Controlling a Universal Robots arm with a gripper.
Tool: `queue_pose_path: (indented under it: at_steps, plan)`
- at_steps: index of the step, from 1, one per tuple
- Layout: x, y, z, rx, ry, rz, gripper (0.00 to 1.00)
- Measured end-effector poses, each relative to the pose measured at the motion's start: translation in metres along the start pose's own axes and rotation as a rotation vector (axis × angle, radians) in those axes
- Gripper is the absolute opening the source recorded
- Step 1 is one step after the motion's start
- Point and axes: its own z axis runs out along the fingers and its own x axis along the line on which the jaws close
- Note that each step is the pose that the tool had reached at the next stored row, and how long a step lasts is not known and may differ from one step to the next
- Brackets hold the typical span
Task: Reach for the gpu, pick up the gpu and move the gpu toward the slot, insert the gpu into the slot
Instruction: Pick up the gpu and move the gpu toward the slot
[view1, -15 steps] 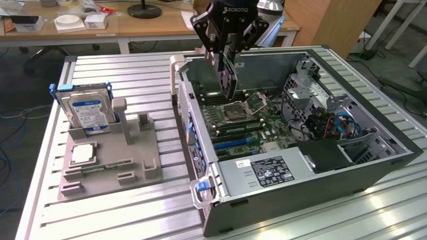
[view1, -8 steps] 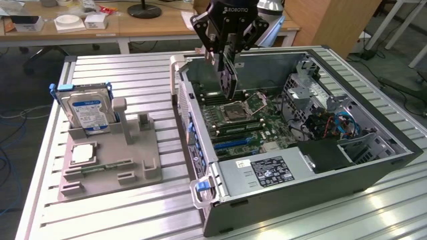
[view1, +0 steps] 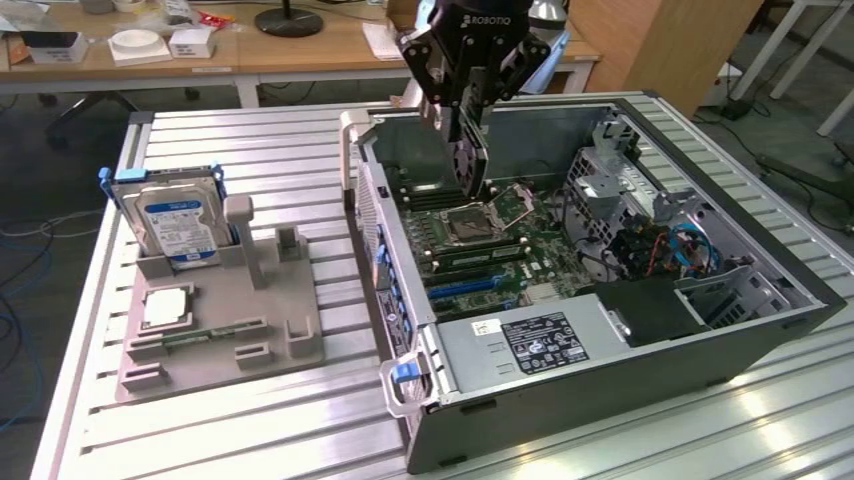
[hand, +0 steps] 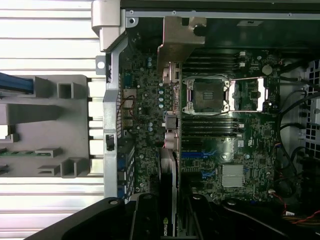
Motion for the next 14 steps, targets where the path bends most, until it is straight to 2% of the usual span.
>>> queue_pose_path:
  at_steps: [10, 14]
  plan:
    - [-0.0002, 0.0, 0.0, -0.0001, 0.0, 0.0, 0.26]
    - [-0.0059, 0.0001, 0.0002, -0.0001, -0.0001, 0.0, 0.26]
